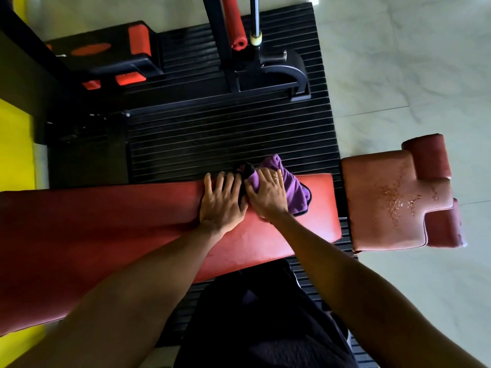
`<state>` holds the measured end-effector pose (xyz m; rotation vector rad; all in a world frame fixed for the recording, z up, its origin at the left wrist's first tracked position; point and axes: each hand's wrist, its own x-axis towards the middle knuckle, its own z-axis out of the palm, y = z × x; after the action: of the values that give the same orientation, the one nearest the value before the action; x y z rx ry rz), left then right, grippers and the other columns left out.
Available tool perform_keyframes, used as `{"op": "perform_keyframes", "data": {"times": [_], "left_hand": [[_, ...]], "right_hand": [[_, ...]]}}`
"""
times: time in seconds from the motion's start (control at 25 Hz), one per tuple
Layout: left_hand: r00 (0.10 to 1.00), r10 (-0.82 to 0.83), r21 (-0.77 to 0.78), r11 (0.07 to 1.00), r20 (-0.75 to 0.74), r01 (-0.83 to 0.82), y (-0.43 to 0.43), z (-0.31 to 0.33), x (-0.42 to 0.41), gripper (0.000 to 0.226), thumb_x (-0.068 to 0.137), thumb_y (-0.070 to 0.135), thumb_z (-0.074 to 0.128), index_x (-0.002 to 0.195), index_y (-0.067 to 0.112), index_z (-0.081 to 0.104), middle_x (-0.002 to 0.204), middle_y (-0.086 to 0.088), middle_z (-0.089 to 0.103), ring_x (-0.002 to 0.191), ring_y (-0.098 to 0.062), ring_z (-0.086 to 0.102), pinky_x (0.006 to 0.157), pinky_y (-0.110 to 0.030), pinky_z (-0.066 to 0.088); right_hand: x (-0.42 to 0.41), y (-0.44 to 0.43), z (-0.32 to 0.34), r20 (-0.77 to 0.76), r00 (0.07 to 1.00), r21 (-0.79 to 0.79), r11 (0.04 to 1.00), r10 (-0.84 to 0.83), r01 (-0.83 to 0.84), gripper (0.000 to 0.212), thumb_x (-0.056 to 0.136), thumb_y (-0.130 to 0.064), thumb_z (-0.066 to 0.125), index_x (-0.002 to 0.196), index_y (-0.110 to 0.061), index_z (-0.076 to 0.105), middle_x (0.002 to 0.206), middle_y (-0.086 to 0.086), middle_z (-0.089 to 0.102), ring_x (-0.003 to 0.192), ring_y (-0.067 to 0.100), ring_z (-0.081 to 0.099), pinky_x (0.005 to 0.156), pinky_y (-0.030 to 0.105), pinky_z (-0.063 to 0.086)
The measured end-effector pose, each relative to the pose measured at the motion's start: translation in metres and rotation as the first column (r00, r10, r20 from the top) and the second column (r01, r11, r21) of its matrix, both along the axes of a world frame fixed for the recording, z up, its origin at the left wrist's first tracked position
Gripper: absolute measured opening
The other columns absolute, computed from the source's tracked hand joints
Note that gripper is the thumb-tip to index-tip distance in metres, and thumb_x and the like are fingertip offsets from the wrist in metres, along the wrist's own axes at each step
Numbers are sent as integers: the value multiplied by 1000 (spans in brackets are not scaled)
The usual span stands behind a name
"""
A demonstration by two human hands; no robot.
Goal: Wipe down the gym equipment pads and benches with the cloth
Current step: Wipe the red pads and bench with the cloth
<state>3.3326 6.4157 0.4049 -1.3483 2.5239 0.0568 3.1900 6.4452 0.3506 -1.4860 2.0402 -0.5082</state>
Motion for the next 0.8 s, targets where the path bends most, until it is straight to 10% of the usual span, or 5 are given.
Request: {"op": "perform_keyframes", "data": {"times": [0.36, 0.6, 0.8], "left_hand": [[999, 20, 32, 999, 37, -21, 0, 1, -1, 60, 99, 48, 32, 147, 13, 44, 139, -9, 53, 132, -31, 44, 115, -59, 23], [995, -17, 58, 998, 101, 11, 5, -1, 2, 64, 101, 47, 27, 154, 12, 37, 154, -8, 44, 141, -32, 39, 116, -64, 19], [994, -63, 184, 982, 91, 45, -1, -1, -19, 64, 103, 40, 38, 156, 5, 26, 158, -14, 36, 141, -34, 37, 115, -65, 22]], "right_hand": [[-9, -3, -8, 11, 879, 316, 836, -476, 449, 70, 100, -61, 38, 155, -18, 39, 165, 3, 31, 155, 22, 16, 127, 45, -3], [29, 49, 13, 120, 941, 188, 938, -315, 290, 75, 98, -62, 36, 162, -27, 21, 171, -2, 13, 158, 22, 4, 128, 45, -3], [-14, 105, -13, 23, 865, 405, 796, -501, 450, 79, 101, -66, 37, 164, -27, 10, 172, -4, 4, 158, 18, 0, 128, 44, -3]]}}
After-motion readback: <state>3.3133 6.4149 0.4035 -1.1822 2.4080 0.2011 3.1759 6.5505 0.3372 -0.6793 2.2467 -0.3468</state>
